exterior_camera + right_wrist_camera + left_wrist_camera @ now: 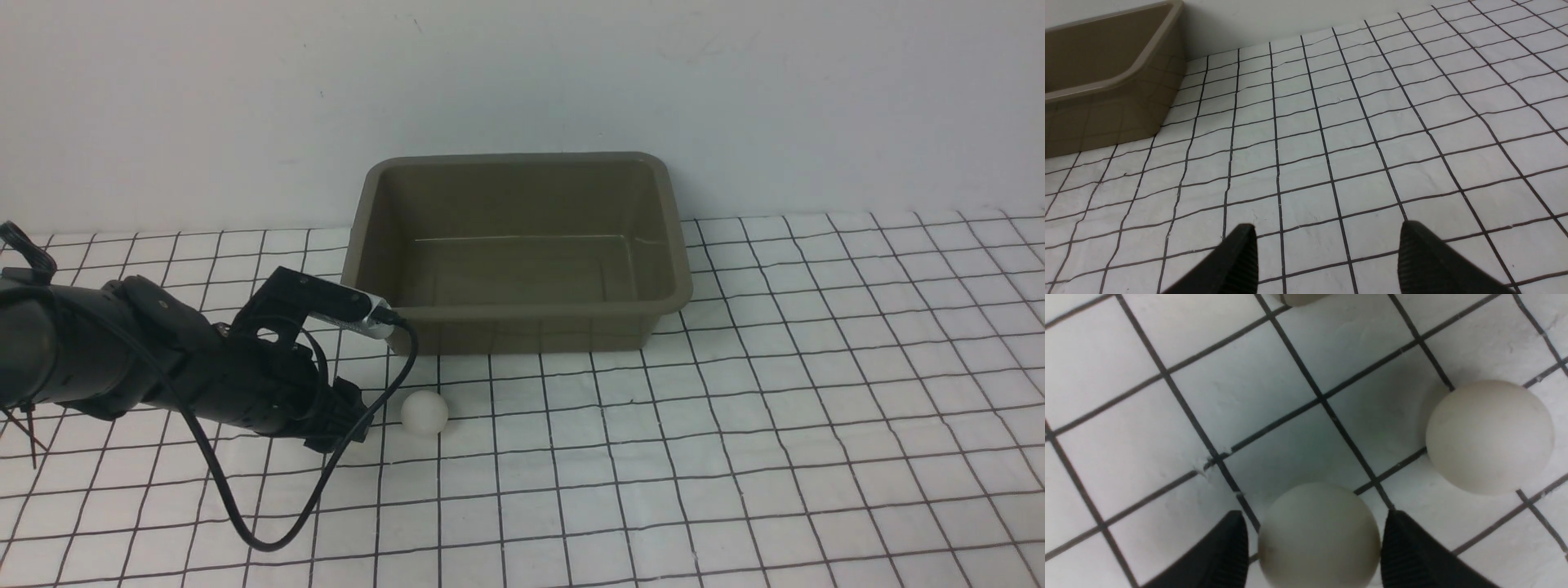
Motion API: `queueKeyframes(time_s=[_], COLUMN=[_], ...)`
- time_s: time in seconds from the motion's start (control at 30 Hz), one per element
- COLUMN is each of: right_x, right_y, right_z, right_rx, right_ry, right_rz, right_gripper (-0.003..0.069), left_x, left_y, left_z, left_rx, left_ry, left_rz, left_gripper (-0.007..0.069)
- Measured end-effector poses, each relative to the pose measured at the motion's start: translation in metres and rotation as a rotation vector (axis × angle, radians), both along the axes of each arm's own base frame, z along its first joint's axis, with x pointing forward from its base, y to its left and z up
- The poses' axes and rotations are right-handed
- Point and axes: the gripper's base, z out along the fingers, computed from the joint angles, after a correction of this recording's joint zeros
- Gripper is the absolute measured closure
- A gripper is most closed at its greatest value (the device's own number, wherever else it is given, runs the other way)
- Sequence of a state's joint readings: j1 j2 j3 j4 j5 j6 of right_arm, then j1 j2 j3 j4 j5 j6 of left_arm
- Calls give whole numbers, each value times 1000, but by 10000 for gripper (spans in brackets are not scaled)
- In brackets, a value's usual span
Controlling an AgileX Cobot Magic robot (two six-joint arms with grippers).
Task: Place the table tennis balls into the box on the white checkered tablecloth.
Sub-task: 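Reach for and grasp a ping pong ball on the table beside the basket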
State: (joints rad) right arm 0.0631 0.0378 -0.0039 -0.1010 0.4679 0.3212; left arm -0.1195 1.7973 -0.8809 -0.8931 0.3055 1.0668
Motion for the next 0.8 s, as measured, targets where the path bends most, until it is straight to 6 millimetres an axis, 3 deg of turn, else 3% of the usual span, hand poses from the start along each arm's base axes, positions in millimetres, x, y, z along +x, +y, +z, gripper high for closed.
queueKeyframes(time_s=[0.13,0.57,0.8], right_x=[0,0,0], right_y=[0,0,0], right_z=[0,0,0], right_rx=[0,0,0], right_ry=[0,0,0], right_rz=[0,0,0], right_gripper=[239,239,239], left_x=[0,-6,-12], left_y=[0,-5,-6], left_z=[0,1,17], left_rx=[-4,-46,-45], left_ry=[1,52,43], left_rz=[5,-40,-88], left_gripper=[285,285,285])
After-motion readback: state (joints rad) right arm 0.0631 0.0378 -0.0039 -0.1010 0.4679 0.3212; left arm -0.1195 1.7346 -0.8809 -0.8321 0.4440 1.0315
